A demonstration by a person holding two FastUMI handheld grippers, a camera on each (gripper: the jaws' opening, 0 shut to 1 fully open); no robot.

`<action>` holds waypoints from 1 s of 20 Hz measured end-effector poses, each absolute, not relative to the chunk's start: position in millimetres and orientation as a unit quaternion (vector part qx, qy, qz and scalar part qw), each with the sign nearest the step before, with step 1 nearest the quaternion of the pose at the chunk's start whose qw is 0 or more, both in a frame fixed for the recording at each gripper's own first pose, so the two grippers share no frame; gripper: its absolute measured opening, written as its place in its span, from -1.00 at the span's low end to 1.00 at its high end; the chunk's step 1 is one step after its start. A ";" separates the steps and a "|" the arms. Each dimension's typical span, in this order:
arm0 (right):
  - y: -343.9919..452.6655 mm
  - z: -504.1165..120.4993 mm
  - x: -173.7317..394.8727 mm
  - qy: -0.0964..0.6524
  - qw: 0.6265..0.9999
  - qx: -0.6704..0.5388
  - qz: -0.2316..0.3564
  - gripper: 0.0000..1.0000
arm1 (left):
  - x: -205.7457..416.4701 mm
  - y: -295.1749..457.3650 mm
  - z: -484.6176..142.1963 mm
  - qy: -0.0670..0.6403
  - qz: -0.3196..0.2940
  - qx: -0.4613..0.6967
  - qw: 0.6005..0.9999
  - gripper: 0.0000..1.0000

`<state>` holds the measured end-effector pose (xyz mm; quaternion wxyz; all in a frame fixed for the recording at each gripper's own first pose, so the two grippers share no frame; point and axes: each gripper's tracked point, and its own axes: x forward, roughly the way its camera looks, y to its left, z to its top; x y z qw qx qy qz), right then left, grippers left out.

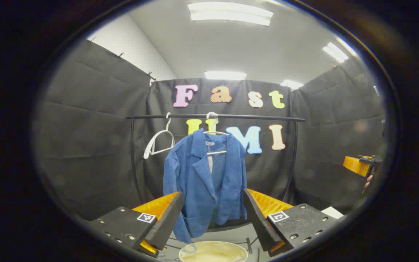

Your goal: Grasp the clothes on the hanger with both hands and then place them into the laundry hamper below.

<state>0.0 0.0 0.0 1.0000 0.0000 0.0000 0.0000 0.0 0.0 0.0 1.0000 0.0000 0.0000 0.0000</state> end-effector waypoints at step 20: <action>21.3 -8.3 1.6 0.025 0.999 -0.017 0.033 0.90 | -7.4 20.6 -21.3 0.022 0.039 -0.026 0.999 1.00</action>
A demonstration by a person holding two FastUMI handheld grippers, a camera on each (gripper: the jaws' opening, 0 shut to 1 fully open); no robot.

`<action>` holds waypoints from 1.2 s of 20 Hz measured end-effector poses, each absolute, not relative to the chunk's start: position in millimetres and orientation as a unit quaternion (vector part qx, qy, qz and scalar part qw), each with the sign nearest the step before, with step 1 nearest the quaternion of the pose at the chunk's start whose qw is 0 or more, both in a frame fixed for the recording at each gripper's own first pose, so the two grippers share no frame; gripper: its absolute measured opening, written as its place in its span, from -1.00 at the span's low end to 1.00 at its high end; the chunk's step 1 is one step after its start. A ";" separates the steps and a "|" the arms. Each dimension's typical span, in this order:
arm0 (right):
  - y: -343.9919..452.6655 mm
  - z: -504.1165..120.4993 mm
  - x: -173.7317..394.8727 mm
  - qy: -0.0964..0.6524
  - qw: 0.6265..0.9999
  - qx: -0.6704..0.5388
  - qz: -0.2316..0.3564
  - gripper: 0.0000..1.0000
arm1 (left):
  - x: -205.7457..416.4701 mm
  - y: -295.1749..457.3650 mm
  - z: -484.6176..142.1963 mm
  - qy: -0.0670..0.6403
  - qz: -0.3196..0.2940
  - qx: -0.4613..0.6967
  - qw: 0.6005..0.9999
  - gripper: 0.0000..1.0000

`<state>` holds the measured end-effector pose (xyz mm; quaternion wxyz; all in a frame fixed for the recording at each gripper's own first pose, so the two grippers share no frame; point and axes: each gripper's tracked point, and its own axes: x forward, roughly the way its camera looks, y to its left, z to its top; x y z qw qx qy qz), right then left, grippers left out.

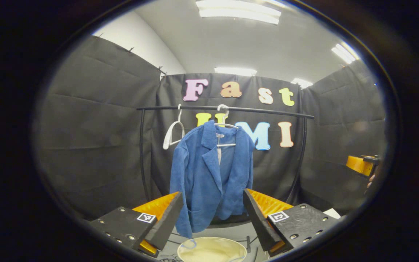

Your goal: Grasp the clothes on the hanger with both hands and then place them into the laundry hamper below.

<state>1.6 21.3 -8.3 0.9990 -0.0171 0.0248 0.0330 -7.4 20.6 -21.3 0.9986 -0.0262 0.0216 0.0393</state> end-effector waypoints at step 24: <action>204.4 -20.0 168.9 0.079 0.973 0.040 0.212 0.91 | 127.3 53.6 13.0 0.021 0.083 -0.055 0.995 1.00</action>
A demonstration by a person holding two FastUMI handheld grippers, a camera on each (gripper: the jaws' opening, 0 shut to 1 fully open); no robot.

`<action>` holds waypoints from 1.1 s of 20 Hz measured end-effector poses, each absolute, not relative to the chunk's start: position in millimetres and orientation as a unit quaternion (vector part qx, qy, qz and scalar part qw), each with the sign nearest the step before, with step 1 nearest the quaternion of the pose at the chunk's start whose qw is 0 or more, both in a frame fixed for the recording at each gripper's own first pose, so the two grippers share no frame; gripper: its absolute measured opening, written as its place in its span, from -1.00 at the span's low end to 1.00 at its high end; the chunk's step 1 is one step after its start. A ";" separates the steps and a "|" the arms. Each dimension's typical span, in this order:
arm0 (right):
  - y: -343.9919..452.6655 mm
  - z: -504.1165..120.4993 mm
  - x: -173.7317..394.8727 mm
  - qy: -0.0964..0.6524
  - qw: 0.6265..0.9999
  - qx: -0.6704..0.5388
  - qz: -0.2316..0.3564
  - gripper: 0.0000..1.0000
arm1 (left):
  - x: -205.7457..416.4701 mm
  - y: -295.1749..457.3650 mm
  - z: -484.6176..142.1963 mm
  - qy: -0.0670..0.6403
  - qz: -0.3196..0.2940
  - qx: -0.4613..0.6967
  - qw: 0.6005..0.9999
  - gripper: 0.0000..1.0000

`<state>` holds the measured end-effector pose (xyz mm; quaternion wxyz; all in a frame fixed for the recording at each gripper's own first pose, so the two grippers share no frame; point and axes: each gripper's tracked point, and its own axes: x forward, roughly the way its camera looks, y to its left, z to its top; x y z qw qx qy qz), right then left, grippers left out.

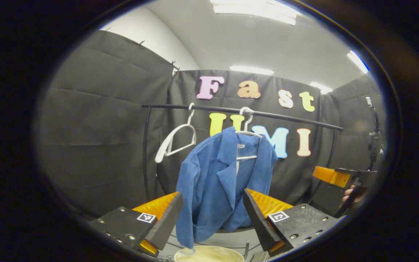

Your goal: Grasp the clothes on the hanger with both hands and then place them into the laundry hamper below.

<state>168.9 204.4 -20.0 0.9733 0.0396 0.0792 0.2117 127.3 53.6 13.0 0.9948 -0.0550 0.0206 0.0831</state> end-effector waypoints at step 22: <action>334.6 -89.1 319.4 0.147 0.925 0.010 0.350 0.90 | 329.5 62.6 -11.7 0.042 0.243 -0.094 0.965 0.91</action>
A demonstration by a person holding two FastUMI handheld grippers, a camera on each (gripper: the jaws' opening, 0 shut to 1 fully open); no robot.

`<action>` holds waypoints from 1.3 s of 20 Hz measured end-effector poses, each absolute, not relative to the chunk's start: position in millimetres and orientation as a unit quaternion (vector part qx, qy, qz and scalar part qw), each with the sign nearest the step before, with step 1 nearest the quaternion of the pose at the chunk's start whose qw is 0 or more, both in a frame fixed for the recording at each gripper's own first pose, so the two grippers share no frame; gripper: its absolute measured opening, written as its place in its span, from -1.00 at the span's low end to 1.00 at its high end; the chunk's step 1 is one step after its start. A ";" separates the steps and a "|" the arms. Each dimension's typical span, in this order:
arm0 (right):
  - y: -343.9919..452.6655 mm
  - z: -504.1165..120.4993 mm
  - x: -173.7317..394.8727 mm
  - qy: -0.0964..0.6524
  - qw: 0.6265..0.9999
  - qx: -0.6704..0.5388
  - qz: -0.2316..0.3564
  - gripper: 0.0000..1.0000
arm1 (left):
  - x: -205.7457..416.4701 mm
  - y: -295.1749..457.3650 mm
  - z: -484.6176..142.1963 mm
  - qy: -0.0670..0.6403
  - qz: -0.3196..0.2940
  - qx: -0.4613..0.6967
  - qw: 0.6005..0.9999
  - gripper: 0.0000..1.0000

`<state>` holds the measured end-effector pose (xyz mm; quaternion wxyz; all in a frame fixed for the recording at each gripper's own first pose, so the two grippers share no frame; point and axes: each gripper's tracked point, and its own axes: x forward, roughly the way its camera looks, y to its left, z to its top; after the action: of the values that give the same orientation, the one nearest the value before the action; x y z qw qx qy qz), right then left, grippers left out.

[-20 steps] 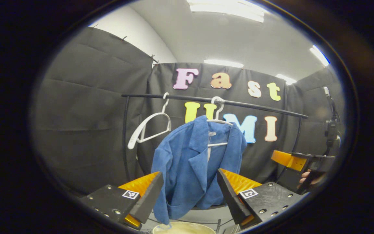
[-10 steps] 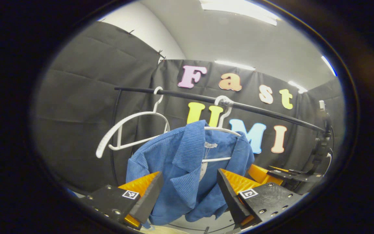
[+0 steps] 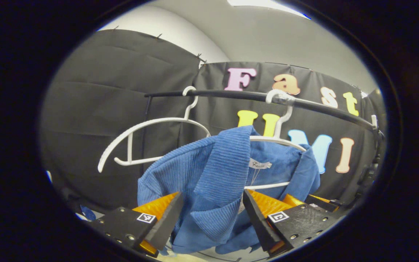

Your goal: Grasp the clothes on the hanger with both hands and then place them into the laundry hamper below.

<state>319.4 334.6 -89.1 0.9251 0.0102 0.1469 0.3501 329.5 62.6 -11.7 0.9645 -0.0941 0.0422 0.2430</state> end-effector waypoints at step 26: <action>323.7 -83.1 326.2 0.145 0.920 0.037 0.362 -1.00 | 299.5 41.6 15.2 -0.018 0.117 -0.137 0.983 -0.99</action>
<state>326.2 323.7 -83.1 0.9202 0.0371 0.1446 0.3619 299.5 41.6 15.2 0.9835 -0.1372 -0.0177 0.1168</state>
